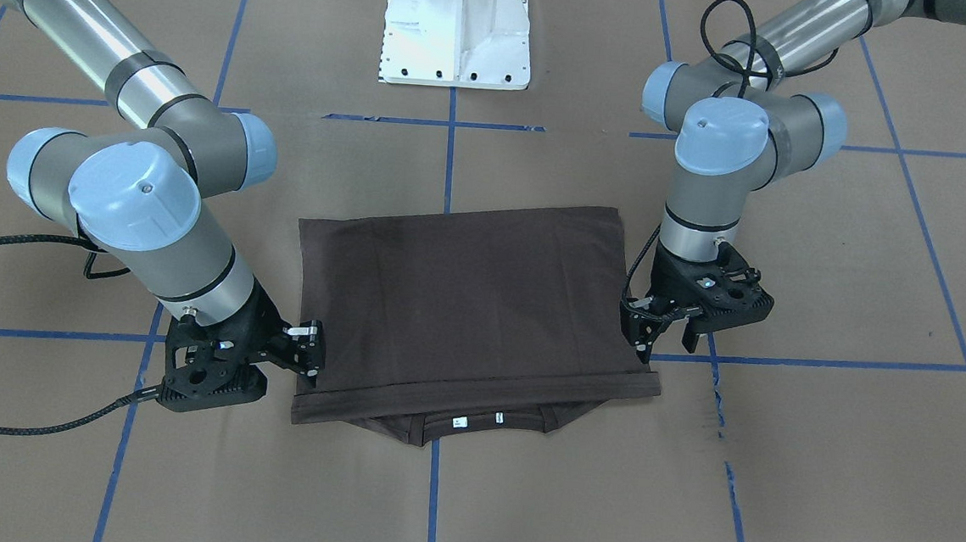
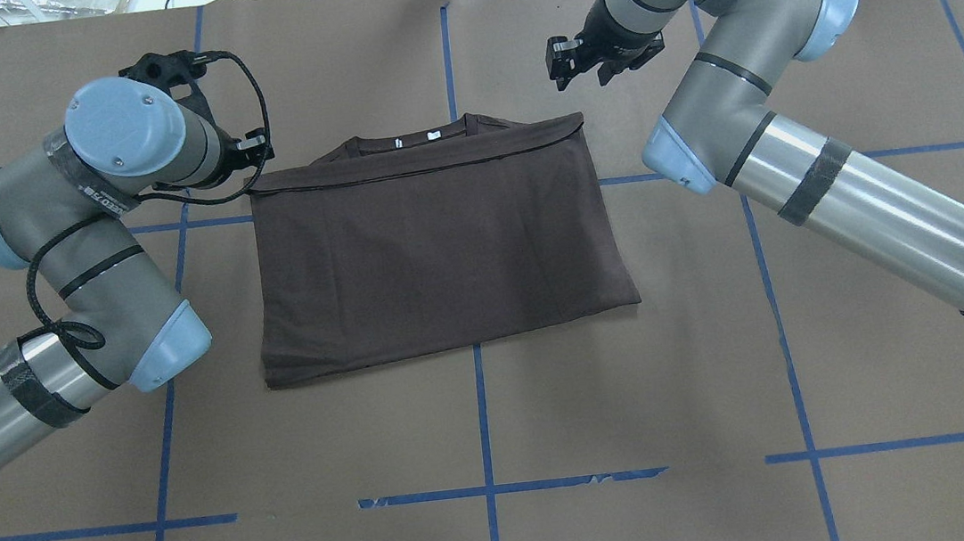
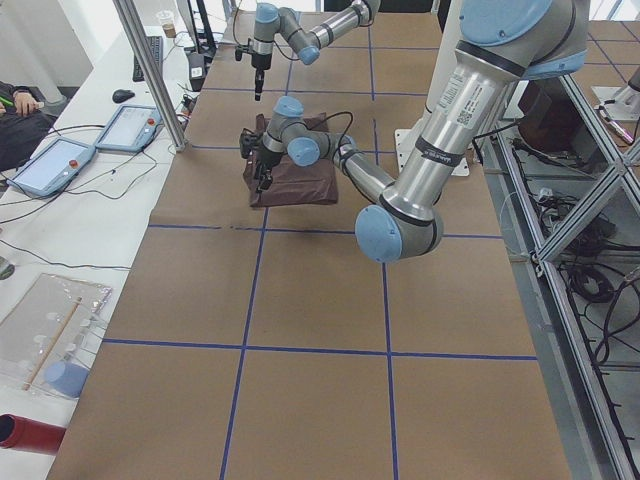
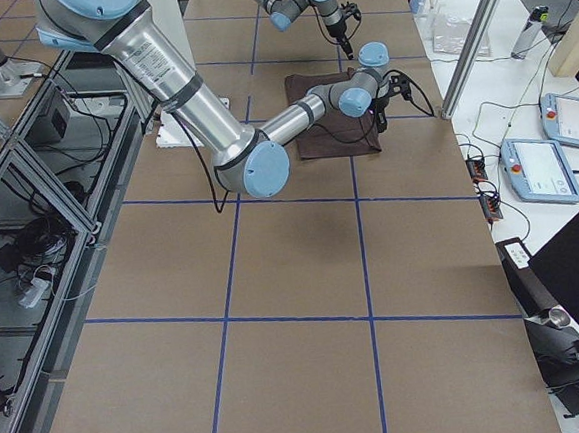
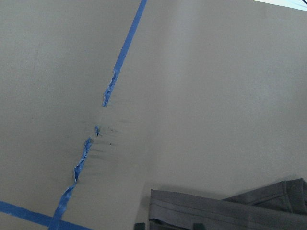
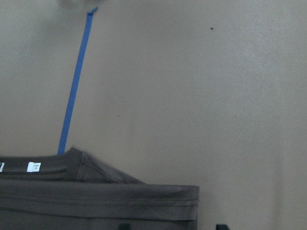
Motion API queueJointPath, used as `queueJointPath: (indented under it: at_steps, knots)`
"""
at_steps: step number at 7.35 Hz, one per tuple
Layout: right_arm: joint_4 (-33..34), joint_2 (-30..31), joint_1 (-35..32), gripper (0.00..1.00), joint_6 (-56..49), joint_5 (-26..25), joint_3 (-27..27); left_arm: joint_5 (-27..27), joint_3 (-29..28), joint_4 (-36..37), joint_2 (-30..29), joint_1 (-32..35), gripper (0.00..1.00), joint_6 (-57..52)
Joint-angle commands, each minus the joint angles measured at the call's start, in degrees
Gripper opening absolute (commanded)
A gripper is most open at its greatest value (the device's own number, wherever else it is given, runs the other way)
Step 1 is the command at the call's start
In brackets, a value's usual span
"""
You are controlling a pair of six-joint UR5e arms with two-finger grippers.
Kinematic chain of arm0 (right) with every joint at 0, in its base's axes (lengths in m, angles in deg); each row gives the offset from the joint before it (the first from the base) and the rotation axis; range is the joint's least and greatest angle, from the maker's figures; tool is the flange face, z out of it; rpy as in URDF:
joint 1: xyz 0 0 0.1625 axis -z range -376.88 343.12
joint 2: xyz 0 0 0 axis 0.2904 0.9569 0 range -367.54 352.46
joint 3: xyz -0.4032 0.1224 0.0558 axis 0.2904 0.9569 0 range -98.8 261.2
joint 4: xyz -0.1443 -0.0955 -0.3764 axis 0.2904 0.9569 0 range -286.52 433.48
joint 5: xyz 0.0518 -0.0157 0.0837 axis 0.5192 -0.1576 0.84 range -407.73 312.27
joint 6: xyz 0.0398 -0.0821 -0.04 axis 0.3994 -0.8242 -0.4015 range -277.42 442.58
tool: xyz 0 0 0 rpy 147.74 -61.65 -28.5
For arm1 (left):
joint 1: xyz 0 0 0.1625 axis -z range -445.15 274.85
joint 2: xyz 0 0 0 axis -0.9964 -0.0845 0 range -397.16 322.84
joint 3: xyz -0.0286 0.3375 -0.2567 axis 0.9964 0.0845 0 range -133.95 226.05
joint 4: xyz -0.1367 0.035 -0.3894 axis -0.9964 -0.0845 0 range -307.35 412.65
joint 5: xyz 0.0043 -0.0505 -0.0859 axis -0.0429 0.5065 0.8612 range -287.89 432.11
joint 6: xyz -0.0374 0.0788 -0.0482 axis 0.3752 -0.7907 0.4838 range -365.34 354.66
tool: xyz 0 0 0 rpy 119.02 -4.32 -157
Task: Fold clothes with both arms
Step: 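Release the hem and move the right gripper to the folded bundle's near corner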
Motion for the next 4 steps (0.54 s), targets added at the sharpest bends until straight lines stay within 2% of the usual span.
queueJointPath:
  at_steps: [1,3,4]
  knots:
    - [1.37,6.14,3.43,1.00,5.94,1.09,-8.65,0.70,2.11,0.21,-0.09,0.74,1.00,-0.09]
    - [1.47,17.65,10.27,1.00,13.69,0.31,-20.70,3.69,5.55,0.56,0.96,0.83,1.00,0.43]
    - [1.47,20.23,12.49,1.00,13.98,-2.04,-21.62,3.70,7.65,0.73,1.92,0.92,1.00,0.61]
